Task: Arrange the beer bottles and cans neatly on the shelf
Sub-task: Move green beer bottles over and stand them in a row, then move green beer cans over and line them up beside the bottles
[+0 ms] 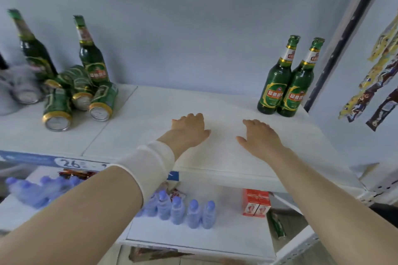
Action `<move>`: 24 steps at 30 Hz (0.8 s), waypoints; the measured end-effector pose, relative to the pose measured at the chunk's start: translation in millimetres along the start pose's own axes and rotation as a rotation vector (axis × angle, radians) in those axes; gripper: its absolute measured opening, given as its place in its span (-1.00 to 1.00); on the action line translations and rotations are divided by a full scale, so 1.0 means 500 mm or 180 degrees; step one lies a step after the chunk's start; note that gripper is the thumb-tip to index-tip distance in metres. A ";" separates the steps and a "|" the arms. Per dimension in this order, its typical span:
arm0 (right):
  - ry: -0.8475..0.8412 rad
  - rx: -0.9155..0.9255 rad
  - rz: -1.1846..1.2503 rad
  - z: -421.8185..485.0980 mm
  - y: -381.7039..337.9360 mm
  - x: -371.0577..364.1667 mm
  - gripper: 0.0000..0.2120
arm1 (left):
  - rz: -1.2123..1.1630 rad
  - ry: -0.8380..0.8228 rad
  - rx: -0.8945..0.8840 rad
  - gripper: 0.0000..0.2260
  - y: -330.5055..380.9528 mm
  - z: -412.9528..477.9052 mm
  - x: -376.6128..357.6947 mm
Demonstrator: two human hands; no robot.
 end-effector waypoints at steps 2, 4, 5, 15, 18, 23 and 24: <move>0.0020 0.0181 0.0015 0.004 -0.092 0.012 -0.42 | -0.0045 0.0069 0.0080 -0.55 -0.075 -0.031 0.024; 0.0053 0.0322 0.0060 0.015 -0.191 0.018 -0.44 | -0.0061 0.0124 0.0167 -0.55 -0.157 -0.060 0.049; 0.0078 0.0389 0.0085 0.023 -0.246 0.020 -0.45 | -0.0057 0.0149 0.0212 -0.55 -0.203 -0.075 0.062; 0.0163 0.0585 0.1051 0.092 -0.733 -0.041 -0.40 | -0.0257 0.0615 0.0113 -0.48 -0.711 -0.188 0.151; 0.0302 0.0341 0.1351 0.120 -0.761 -0.061 -0.31 | -0.0067 0.0558 -0.0200 -0.34 -0.778 -0.158 0.131; 0.0431 0.0161 0.1539 0.185 -0.769 -0.086 -0.11 | 0.0624 0.0318 -0.0658 -0.23 -0.824 -0.075 0.113; 0.0471 0.0165 0.1572 0.198 -0.771 -0.091 -0.08 | 0.0729 0.0324 -0.0814 -0.23 -0.827 -0.059 0.116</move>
Point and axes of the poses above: each hand's wrist, its own z-axis towards the middle knuckle, its own x-axis out of the back of the hand, y = z × x, the point moved 7 cm from there along z, towards the middle knuckle, and after that the axes turned 2 degrees about -z, right-handed, at the moved point
